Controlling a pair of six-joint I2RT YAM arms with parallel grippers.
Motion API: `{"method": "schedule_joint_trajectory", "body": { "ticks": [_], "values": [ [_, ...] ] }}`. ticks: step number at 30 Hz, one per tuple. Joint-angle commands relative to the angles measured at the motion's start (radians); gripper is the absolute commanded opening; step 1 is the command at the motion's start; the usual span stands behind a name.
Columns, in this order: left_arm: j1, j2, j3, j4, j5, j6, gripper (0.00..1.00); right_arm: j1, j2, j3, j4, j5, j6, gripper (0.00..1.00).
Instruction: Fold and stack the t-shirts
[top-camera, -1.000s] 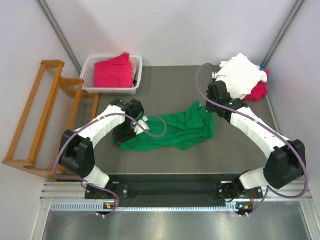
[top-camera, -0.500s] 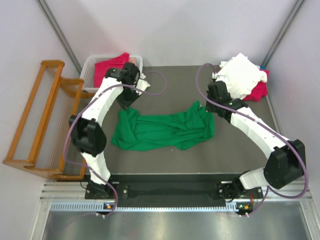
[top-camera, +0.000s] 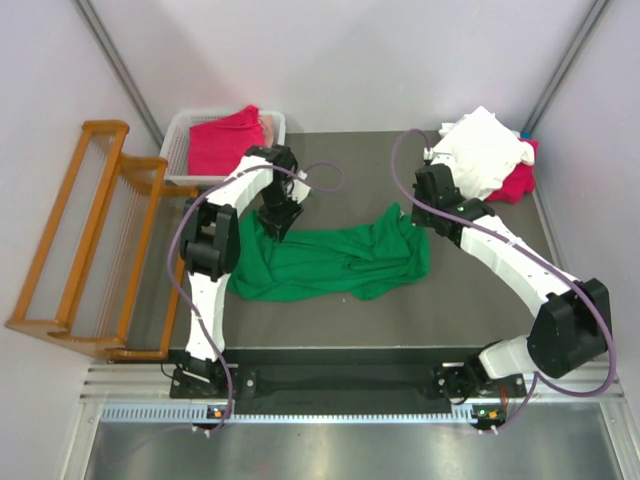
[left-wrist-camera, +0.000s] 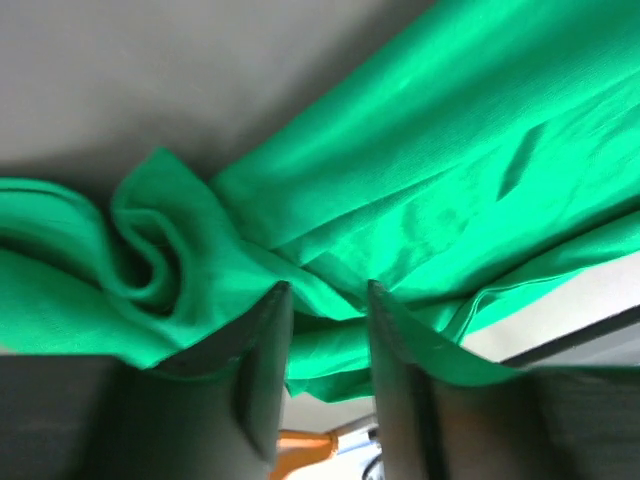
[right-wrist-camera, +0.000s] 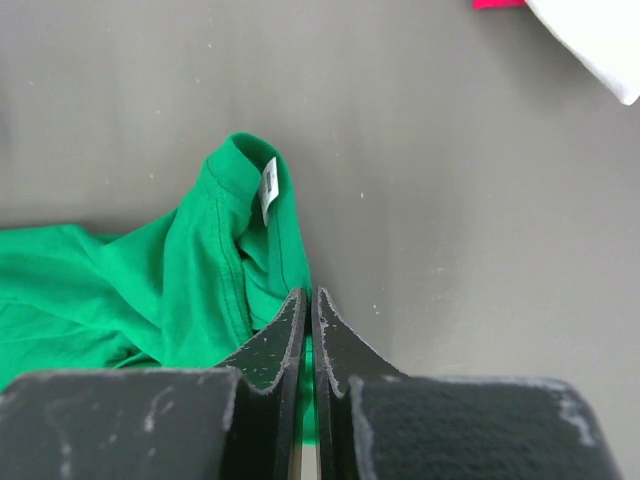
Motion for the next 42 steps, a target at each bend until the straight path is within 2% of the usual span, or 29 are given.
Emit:
{"method": "schedule_joint_trajectory", "body": {
  "ticks": [1,4,6,15,21,41,42],
  "values": [
    [0.023,-0.054,0.073,0.031,0.035,-0.017,0.46,-0.006,-0.014,-0.01,0.058,-0.004,0.002,0.0],
    [0.036,-0.074,0.08,0.042,0.051,-0.017,0.62,-0.005,-0.012,-0.011,0.059,-0.004,0.003,0.0],
    [0.042,-0.091,0.064,0.059,0.065,-0.014,0.66,-0.005,-0.012,-0.011,0.061,-0.002,0.0,0.0],
    [0.1,-0.175,-0.024,0.201,0.044,-0.074,0.67,-0.005,-0.006,-0.013,0.062,-0.001,0.0,0.0],
    [0.1,-0.161,-0.019,0.207,0.047,-0.072,0.67,-0.005,-0.007,-0.011,0.064,-0.004,0.003,0.0],
    [0.111,-0.062,-0.025,0.226,0.024,-0.081,0.56,-0.006,-0.033,-0.014,0.059,0.005,0.002,0.0],
    [0.114,-0.048,-0.019,0.227,0.027,-0.078,0.3,-0.008,-0.04,-0.02,0.058,0.007,0.003,0.0]
  ]
}}
